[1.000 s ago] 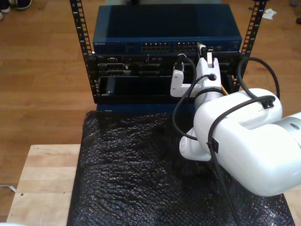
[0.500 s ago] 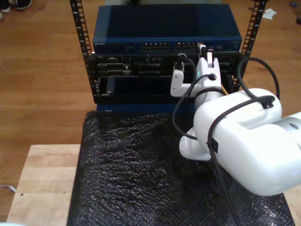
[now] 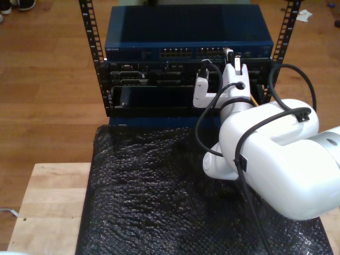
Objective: Grab the cable and plug it in
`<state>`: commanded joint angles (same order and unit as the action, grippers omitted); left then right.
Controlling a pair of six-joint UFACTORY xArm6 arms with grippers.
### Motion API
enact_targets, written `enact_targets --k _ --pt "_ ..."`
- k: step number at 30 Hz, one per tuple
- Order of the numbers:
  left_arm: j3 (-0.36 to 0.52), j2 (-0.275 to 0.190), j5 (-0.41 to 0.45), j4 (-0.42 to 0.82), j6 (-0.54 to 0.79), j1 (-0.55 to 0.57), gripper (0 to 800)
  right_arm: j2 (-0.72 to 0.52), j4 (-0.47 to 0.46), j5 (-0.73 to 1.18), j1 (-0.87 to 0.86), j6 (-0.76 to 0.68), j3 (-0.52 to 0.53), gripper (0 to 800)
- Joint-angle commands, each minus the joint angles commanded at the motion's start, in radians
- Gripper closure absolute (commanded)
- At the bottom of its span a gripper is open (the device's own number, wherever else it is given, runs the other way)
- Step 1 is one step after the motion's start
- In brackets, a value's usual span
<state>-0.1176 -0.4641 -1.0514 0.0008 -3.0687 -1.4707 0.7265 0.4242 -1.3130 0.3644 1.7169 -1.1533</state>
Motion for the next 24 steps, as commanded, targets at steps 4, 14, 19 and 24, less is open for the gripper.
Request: enact_targets --k 4,14,19,24 --pt "0.000 0.000 0.000 0.000 0.000 0.000 0 0.002 -0.002 0.000 0.000 0.000 0.002 800" --pt "0.000 0.000 0.000 -0.002 -0.002 0.000 1 0.008 -0.002 0.014 0.002 0.000 -0.002 800" --pt "0.000 0.000 0.000 0.000 0.000 0.000 0 0.006 -0.002 0.014 0.005 0.000 0.000 800" --pt "0.000 0.000 0.000 0.000 -0.002 0.000 0 0.006 -0.002 0.014 0.006 0.000 0.000 800"
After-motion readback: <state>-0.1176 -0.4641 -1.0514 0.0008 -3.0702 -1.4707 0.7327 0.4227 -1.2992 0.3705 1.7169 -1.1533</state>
